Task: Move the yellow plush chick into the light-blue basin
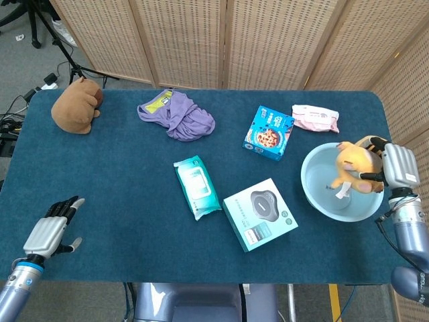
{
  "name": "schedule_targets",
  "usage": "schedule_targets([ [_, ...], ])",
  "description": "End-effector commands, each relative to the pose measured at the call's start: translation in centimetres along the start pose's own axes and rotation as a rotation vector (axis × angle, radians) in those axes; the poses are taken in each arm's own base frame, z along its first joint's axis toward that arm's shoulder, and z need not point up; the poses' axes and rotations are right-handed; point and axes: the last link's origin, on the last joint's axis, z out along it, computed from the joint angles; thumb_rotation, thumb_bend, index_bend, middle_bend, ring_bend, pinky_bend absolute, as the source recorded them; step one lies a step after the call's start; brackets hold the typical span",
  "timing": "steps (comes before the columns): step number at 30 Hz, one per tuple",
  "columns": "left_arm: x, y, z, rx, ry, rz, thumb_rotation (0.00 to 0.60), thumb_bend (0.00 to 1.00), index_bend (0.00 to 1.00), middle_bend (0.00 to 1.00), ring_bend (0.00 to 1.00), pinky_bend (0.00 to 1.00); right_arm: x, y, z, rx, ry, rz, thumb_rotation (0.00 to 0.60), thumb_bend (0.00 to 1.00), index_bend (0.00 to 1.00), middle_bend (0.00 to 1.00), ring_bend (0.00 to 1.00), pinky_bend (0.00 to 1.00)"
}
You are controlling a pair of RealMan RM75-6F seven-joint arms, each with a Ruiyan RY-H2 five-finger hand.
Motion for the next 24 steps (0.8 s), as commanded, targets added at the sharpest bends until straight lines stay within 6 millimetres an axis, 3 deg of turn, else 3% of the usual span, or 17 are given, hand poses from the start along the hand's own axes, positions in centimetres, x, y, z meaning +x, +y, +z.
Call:
schedule_targets([
  [1,-0.06,0.03,0.02,0.000,-0.002,0.001,0.600,0.32,0.00,0.00,0.00,0.00,-0.51,0.53,-0.15,-0.013,-0.016,0.021,0.600,0.14,0.64,0.37,0.29,0.33],
  [4,-0.10,0.06,0.05,-0.001,-0.002,0.002,0.600,0.32,0.00,0.00,0.00,0.00,-0.94,0.60,-0.38,-0.011,-0.053,0.047,0.600,0.07,0.45,0.15,0.06,0.11],
  [5,-0.10,0.08,0.04,-0.002,-0.002,0.002,0.600,0.32,0.00,0.00,0.00,0.00,-1.11,0.59,-0.50,-0.009,-0.072,0.057,0.600,0.05,0.40,0.10,0.03,0.06],
  [7,-0.07,0.10,0.03,-0.003,0.000,0.001,0.600,0.32,0.00,0.00,0.00,0.00,-1.26,0.68,-0.61,-0.007,-0.102,0.067,0.600,0.01,0.25,0.01,0.00,0.00],
  [10,0.02,0.07,-0.03,-0.003,0.004,-0.003,0.600,0.32,0.00,0.00,0.00,0.00,-1.46,0.85,-0.78,-0.008,-0.139,0.078,0.600,0.00,0.13,0.00,0.00,0.00],
  [13,0.07,0.09,-0.07,-0.004,0.005,-0.004,0.600,0.32,0.00,0.00,0.00,0.00,-1.40,0.95,-0.76,-0.005,-0.137,0.084,0.600,0.00,0.09,0.00,0.00,0.00],
  [24,0.14,0.20,-0.22,-0.011,0.008,-0.004,0.600,0.32,0.00,0.00,0.00,0.00,-1.00,1.18,-0.95,-0.005,-0.112,0.091,0.600,0.00,0.08,0.00,0.00,0.00],
])
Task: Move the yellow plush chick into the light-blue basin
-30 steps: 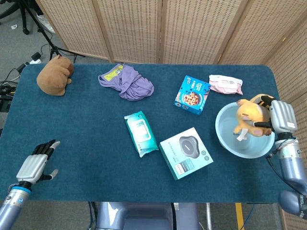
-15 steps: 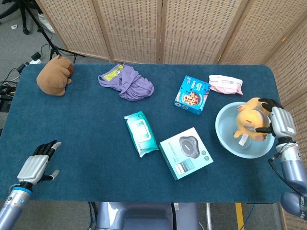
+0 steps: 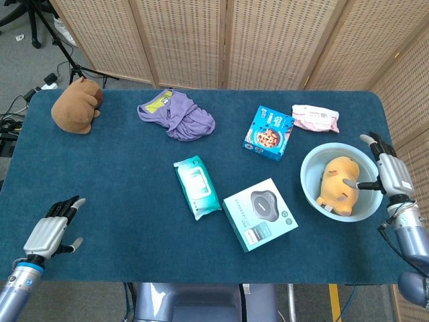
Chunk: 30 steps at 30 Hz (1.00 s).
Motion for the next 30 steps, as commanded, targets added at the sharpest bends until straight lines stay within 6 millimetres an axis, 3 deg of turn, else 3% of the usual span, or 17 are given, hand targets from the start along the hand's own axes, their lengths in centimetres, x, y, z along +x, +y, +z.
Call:
schedule_targets([
  [1,0.0,0.0,0.0,0.000,0.002,0.001,0.600,0.32,0.00,0.00,0.00,0.00,0.2,-0.2,-0.2,0.008,0.009,0.009,0.600,0.00,0.08,0.00,0.00,0.00],
  [4,0.2,0.0,0.0,0.002,0.011,-0.001,0.600,0.32,0.00,0.00,0.00,0.00,0.4,-1.0,-0.7,0.050,0.022,0.001,0.600,0.00,0.08,0.00,0.00,0.00],
  [8,0.4,-0.1,-0.1,0.008,0.026,0.000,0.600,0.32,0.00,0.00,0.00,0.00,0.0,-2.4,-2.4,0.159,0.043,-0.145,0.600,0.00,0.08,0.00,0.00,0.00],
  [15,1.0,-0.1,-0.4,0.009,0.084,0.020,0.600,0.32,0.00,0.00,0.00,0.00,-2.6,-3.7,-6.9,0.301,0.166,-0.427,0.600,0.00,0.08,0.00,0.00,0.00],
  [18,1.3,-0.3,-0.5,0.021,0.121,0.044,0.600,0.32,0.00,0.00,0.00,0.00,-4.0,-3.5,-9.0,0.323,0.259,-0.526,0.600,0.00,0.08,0.00,0.00,0.00],
  [23,2.0,-0.8,-0.7,0.047,0.165,0.043,0.600,0.32,0.00,0.00,0.00,0.00,-6.5,-1.8,-12.4,0.301,0.264,-0.529,0.600,0.00,0.08,0.00,0.00,0.00],
  [30,2.7,-0.9,-1.1,0.058,0.195,0.037,0.600,0.32,0.00,0.00,0.00,0.00,-7.3,0.1,-13.9,0.270,0.243,-0.522,0.600,0.00,0.08,0.00,0.00,0.00],
])
